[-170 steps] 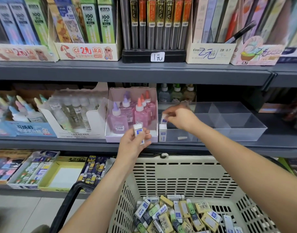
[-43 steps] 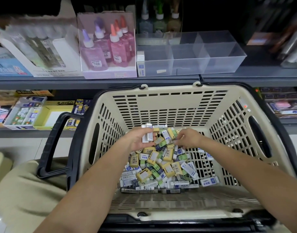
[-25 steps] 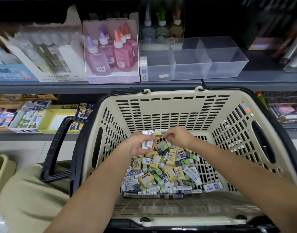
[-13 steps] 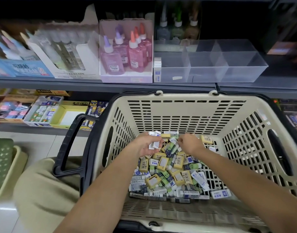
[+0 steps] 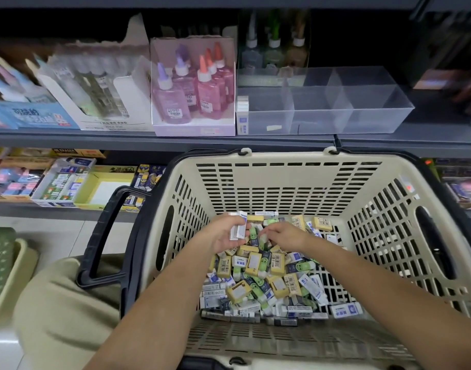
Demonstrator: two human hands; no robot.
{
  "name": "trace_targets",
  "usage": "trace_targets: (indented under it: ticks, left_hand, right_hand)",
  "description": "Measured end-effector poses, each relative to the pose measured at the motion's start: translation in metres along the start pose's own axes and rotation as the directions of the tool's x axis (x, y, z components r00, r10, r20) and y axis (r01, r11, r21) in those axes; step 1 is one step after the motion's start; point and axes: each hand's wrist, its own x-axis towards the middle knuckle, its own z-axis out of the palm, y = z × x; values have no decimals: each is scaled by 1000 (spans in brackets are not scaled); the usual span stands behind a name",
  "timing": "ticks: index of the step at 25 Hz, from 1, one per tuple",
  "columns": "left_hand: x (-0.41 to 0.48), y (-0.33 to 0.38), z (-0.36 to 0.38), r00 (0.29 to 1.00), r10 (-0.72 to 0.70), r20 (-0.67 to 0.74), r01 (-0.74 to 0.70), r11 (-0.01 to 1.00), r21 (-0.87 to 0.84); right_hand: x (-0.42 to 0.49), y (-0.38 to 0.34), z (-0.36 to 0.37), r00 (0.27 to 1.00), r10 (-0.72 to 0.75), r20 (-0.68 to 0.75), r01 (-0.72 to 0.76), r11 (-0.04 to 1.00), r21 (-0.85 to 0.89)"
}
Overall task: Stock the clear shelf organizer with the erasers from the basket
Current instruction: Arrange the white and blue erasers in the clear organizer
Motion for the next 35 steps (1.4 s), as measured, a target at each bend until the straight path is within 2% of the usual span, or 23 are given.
trace_targets:
  ticks: [3, 9, 11, 13, 16, 19, 23, 24, 25, 26, 27, 28, 29, 31, 33, 35]
  left_hand:
    - [1, -2, -2, 1000, -7, -16, 7, 1000, 2]
    - [3, -2, -1, 1000, 0, -31, -1, 999, -37]
    - [3, 0, 4, 998, 55, -43, -57, 997, -51]
    - [5, 3, 9, 983, 174, -53, -175, 985, -11]
    - [3, 4, 17, 953, 277, 122, -288, 955, 78]
    - [0, 0, 24, 924, 245, 293, -295, 945, 142]
    - [-4, -4, 29, 935, 104, 338, -161, 976, 144]
    - [-5, -6, 33, 942, 86, 323, -146, 975, 167]
    - [-4, -9, 38, 950, 81, 301, -138, 975, 173]
    - [-4, -11, 42, 958, 79, 274, -125, 980, 155]
    - [-4, -11, 44, 964, 68, 258, -101, 988, 117]
    - [-4, -10, 44, 966, 51, 252, -73, 994, 80]
    - [-4, -8, 42, 966, 36, 256, -53, 997, 58]
    - [-5, -6, 37, 964, 32, 262, -48, 997, 53]
    - [-7, -4, 35, 969, 31, 245, -47, 997, 59]
    - [-9, -2, 35, 975, 30, 219, -46, 996, 70]
  right_hand:
    - [1, -3, 2, 1000, 18, -15, -19, 998, -62]
    - [-10, -2, -17, 962, -89, -260, 89, 996, -12]
    - [-17, -15, -24, 972, -89, -216, 125, 979, 159]
    - [-24, -30, -30, 981, -74, -177, 125, 946, 298]
    - [-33, -47, -37, 996, 11, -85, 29, 891, 452]
    - [-43, -47, -42, 991, 130, 35, -128, 819, 559]
    - [-62, -23, -49, 984, 82, 159, -169, 721, 672]
    - [-67, -15, -49, 981, 74, 180, -175, 733, 658]
    - [-70, -6, -48, 979, 86, 185, -176, 814, 554]
    - [-74, 4, -46, 979, 123, 163, -169, 937, 307]
    - [-77, 14, -43, 979, 166, 120, -164, 986, -29]
    - [-78, 25, -38, 976, 199, 90, -160, 932, -325]
    - [-78, 36, -31, 971, 224, 78, -151, 839, -522]
    - [-78, 51, -18, 959, 273, 72, -158, 729, -666]
    - [-75, 56, -11, 957, 288, 35, -194, 726, -659]
    - [-71, 60, -9, 962, 272, 13, -210, 770, -602]
